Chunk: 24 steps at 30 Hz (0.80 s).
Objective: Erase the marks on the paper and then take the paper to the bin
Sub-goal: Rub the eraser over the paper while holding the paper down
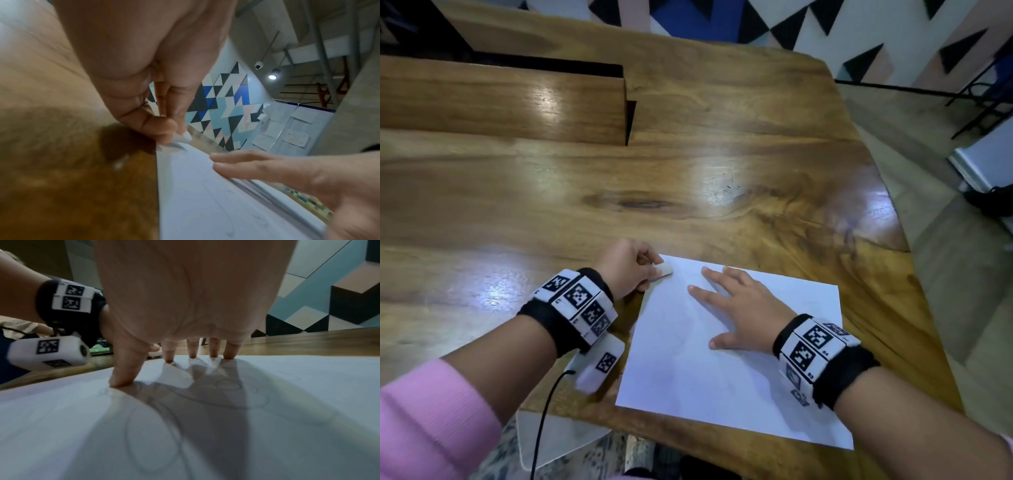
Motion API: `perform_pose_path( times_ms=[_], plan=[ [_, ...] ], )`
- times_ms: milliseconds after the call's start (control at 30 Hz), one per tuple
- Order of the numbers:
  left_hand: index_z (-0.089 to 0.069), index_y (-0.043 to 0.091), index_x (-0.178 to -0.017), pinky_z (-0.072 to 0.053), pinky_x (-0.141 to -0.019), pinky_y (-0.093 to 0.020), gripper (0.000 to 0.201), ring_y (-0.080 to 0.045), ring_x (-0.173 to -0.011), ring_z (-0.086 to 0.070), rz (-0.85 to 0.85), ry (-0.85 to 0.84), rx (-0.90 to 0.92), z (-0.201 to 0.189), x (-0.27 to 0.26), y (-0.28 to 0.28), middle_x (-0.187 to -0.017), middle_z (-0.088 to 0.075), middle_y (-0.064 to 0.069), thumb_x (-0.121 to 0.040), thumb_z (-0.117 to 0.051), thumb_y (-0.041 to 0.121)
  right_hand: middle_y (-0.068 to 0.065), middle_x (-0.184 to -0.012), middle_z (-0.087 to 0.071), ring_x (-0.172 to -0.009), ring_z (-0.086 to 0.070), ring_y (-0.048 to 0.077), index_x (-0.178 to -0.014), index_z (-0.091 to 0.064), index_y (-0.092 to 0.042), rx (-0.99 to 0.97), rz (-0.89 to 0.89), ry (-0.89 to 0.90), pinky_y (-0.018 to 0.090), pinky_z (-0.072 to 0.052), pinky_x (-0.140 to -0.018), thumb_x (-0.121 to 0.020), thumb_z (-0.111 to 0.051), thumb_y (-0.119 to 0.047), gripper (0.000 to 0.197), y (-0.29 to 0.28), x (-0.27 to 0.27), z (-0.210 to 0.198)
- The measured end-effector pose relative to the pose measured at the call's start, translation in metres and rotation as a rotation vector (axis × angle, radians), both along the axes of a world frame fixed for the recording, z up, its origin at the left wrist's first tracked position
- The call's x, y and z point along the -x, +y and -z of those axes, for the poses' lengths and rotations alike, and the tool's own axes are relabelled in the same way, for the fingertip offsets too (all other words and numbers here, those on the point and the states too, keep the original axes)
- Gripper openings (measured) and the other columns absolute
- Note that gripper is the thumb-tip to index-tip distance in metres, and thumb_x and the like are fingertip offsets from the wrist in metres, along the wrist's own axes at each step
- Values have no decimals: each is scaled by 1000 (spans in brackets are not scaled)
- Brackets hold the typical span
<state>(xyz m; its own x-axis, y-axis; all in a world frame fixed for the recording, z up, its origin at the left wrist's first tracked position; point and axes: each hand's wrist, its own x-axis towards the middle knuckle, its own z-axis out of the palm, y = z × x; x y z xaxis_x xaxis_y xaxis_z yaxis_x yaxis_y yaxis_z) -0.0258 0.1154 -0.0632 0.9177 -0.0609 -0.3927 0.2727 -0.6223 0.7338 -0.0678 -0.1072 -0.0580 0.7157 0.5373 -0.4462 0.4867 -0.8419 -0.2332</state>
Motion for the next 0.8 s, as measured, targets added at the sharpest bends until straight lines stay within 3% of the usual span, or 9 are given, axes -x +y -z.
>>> perform_pose_path(
  times_ms=[167, 267, 367, 533, 633, 700, 800],
  plan=[
    [-66, 13, -84, -46, -62, -29, 9, -17, -61, -53, 82, -97, -174, -10, -9, -13, -64, -57, 1, -77, -69, 17, -7, -158, 7, -142, -1, 26, -144, -2, -52, 81, -106, -99, 43, -8, -112, -74, -58, -67, 90, 9, 1, -3],
    [-69, 14, -86, -48, -69, -30, 14, -18, -70, -58, 138, -125, -247, -16, -8, -13, -67, -61, 3, -76, -70, 24, -9, -157, 15, -145, 13, 21, -145, 0, -49, 52, -141, -63, 42, 8, -115, -76, -57, -66, 92, 11, -1, 1],
    [-70, 16, -84, -46, -68, -24, 19, -16, -77, -61, 232, -71, -262, -20, -4, -13, -78, -67, 1, -72, -74, 30, -10, -157, 18, -144, 18, 18, -145, 0, -51, 12, -129, -22, 39, 14, -114, -77, -58, -65, 90, 7, -3, 6],
    [-68, 18, -95, -42, -71, -24, 19, -17, -80, -59, 146, -193, -281, -22, -7, -26, -87, -68, -4, -78, -69, 26, -9, -157, 17, -144, 19, 17, -143, -4, -54, -31, -118, -5, 37, 15, -114, -76, -59, -64, 87, 6, -3, 8],
    [-70, 16, -90, -40, -63, -14, 14, -17, -83, -60, 315, -101, -344, -25, -4, -21, -85, -66, -1, -77, -70, 21, -9, -157, 17, -144, 19, 17, -143, -9, -54, -59, -104, 14, 36, 16, -113, -76, -61, -62, 85, 5, -3, 8],
    [-71, 16, -90, -38, -60, -15, 13, -15, -82, -58, 412, -50, -380, -28, -2, -19, -86, -66, 0, -77, -69, 17, -8, -157, 17, -144, 19, 17, -142, -9, -55, -60, -107, 18, 37, 15, -113, -76, -61, -62, 84, 6, -4, 8],
    [-69, 12, -95, -39, -67, -18, 16, -19, -85, -59, 325, -113, -398, -29, -6, -26, -88, -64, -2, -80, -66, 17, -7, -157, 18, -144, 20, 18, -143, -8, -54, -54, -114, 18, 38, 15, -113, -77, -59, -63, 84, 6, -4, 7]
  ],
)
